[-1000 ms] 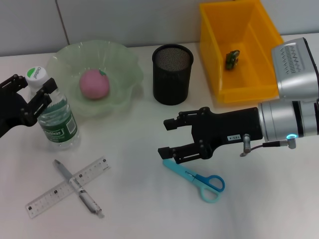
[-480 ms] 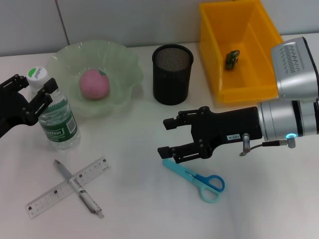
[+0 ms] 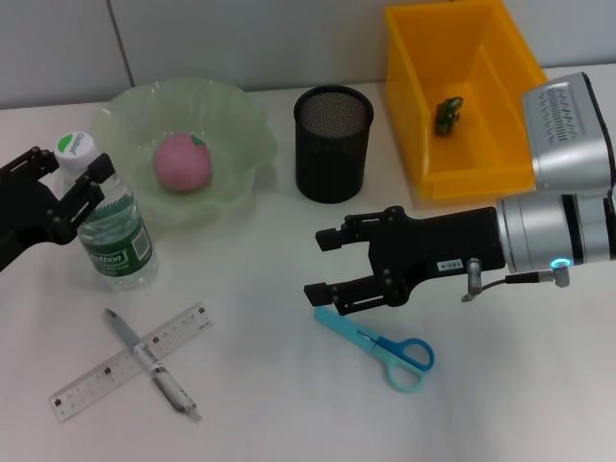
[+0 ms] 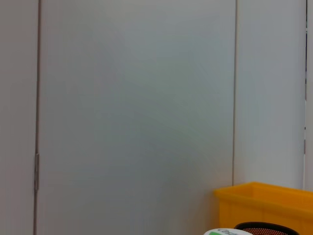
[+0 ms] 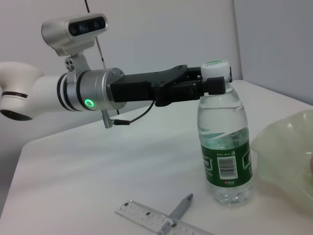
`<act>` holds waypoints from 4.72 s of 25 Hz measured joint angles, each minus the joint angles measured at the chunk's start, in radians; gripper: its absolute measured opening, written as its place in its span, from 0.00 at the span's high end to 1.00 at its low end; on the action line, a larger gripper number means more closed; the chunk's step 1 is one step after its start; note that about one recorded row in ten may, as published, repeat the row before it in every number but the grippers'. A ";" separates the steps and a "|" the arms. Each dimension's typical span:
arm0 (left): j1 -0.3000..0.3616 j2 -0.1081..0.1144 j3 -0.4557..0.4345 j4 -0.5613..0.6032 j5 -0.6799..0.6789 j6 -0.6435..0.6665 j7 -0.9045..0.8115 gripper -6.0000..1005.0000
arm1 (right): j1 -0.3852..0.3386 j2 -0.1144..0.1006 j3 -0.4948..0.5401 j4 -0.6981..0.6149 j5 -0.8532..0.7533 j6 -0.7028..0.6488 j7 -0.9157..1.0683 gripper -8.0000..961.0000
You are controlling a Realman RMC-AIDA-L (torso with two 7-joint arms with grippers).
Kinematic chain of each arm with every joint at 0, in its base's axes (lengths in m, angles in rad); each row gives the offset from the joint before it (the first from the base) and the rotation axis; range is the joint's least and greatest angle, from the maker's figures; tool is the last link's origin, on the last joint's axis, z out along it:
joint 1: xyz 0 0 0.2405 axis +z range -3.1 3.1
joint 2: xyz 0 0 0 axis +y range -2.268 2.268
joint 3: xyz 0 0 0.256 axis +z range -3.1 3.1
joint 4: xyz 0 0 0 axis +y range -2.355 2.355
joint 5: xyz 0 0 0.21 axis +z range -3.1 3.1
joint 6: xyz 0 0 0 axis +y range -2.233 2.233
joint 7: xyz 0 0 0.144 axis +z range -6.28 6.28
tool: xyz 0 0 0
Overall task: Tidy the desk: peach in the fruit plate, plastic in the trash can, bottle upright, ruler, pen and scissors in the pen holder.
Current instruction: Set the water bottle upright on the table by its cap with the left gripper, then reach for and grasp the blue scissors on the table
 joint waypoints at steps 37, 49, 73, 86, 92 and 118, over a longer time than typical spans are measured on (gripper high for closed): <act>-0.003 -0.001 0.002 -0.002 0.005 -0.007 -0.010 0.34 | 0.002 0.000 0.000 0.001 0.003 -0.008 0.000 0.19; 0.000 0.001 0.002 0.003 0.006 -0.001 -0.032 0.13 | 0.001 0.000 0.000 0.001 0.003 -0.008 0.000 0.19; 0.154 0.061 0.048 0.352 0.280 0.273 -0.495 0.13 | -0.007 0.000 0.015 -0.011 0.008 -0.003 0.012 0.19; 0.100 0.019 0.056 0.468 0.513 0.368 -0.465 0.14 | -0.017 -0.001 0.063 -0.056 0.024 0.001 0.138 0.19; 0.056 0.005 0.106 0.458 0.553 0.348 -0.429 0.14 | 0.001 -0.002 -0.002 -0.245 -0.146 -0.014 0.467 0.19; -0.005 0.002 0.130 0.371 0.546 0.238 -0.402 0.14 | 0.399 0.005 -0.271 -0.358 -0.778 -0.306 1.211 0.19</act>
